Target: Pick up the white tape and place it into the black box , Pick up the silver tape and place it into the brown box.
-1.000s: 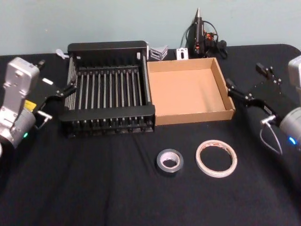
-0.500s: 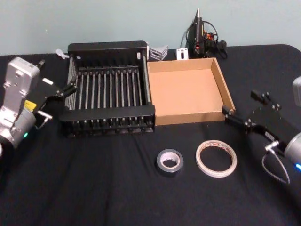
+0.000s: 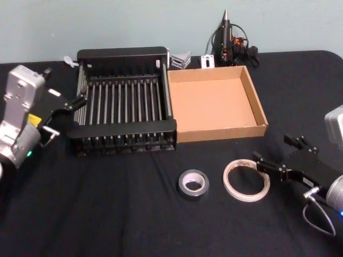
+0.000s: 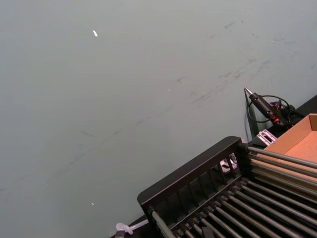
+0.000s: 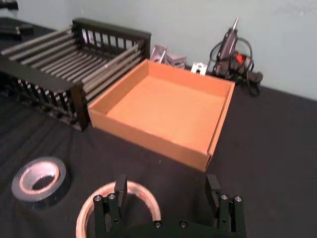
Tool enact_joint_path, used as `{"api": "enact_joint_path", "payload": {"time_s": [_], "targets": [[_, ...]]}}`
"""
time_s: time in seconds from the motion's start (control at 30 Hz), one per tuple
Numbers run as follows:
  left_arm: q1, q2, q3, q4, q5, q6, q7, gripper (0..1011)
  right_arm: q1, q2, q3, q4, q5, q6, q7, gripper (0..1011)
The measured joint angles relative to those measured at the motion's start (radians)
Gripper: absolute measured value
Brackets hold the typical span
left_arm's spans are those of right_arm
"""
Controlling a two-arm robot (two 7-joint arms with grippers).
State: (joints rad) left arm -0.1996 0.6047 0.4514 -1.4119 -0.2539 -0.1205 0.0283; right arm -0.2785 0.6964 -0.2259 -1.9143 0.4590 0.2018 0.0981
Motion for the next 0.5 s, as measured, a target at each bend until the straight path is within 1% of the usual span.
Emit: {"api": "enact_joint_path", "payload": {"time_s": [0.1, 0.13, 0.3, 0.5], "targets": [[0.0, 0.0, 0.0, 0.0, 0.0, 0.0, 0.0, 1001, -0.004, -0.001, -0.001, 0.0, -0.009, 0.031, 0.006, 1003], [0.0, 0.0, 0.0, 0.0, 0.0, 0.0, 0.0, 1001, -0.004, -0.001, -0.001, 0.0, -0.009, 0.031, 0.006, 1002], [0.0, 0.0, 0.0, 0.0, 0.0, 0.0, 0.0, 1001, 0.007, -0.007, -0.01, 0.014, -0.027, 0.076, 0.021, 1003], [0.0, 0.0, 0.0, 0.0, 0.0, 0.0, 0.0, 1001, 0.019, -0.012, -0.018, 0.029, -0.042, 0.107, 0.038, 1003]]}}
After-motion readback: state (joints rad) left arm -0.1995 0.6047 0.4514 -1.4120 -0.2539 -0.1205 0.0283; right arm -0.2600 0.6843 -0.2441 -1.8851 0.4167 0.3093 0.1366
